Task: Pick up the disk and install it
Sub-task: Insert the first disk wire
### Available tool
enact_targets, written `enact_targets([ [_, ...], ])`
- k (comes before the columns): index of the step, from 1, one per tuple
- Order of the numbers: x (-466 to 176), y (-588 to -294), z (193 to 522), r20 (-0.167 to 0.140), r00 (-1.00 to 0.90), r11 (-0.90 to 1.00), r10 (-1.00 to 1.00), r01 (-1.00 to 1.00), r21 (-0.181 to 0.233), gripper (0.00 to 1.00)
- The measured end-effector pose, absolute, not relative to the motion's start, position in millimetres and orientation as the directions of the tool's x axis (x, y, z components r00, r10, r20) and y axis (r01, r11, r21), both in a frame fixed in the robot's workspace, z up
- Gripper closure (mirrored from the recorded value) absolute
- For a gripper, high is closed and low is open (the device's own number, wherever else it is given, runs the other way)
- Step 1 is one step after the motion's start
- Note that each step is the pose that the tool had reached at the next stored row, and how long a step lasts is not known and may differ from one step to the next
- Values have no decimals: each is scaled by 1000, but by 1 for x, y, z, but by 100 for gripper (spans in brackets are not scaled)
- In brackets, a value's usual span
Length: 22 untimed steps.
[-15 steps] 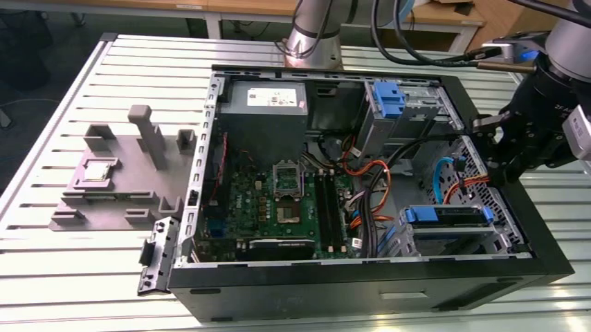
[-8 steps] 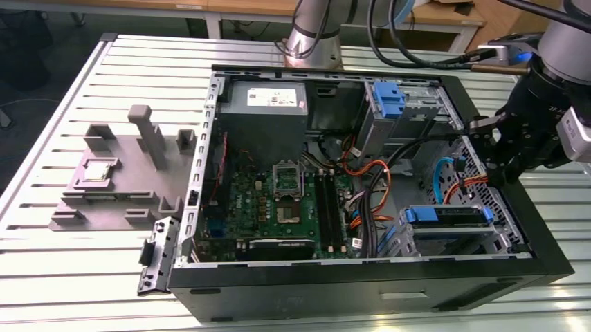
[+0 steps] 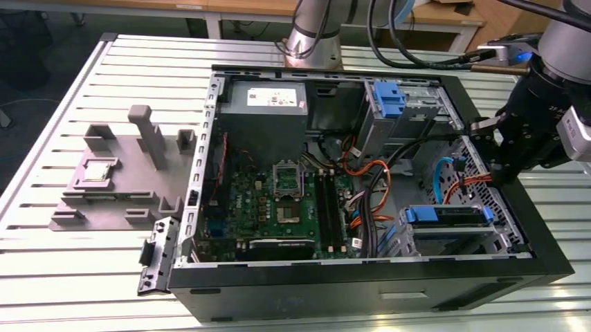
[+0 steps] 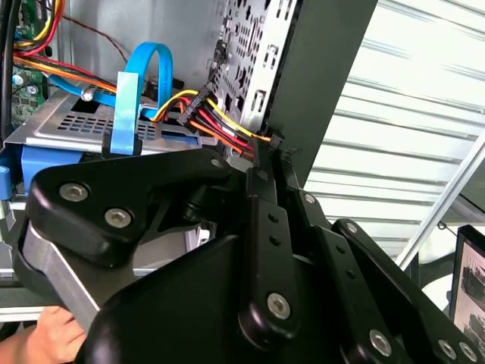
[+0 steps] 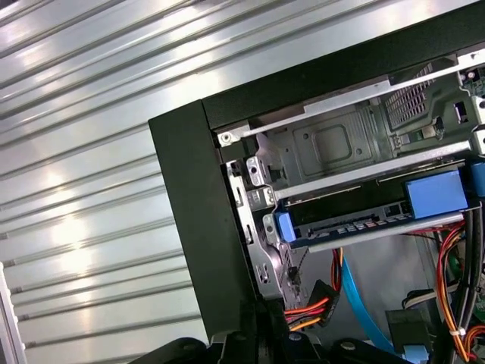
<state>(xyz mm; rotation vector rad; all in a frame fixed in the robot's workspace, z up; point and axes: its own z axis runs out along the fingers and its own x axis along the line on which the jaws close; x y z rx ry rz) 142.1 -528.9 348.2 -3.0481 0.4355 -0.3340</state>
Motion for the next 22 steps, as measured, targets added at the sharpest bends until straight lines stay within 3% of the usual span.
enact_targets([
  [22,141,-529,353,207,937,-960,-280,-272,-67,83],
])
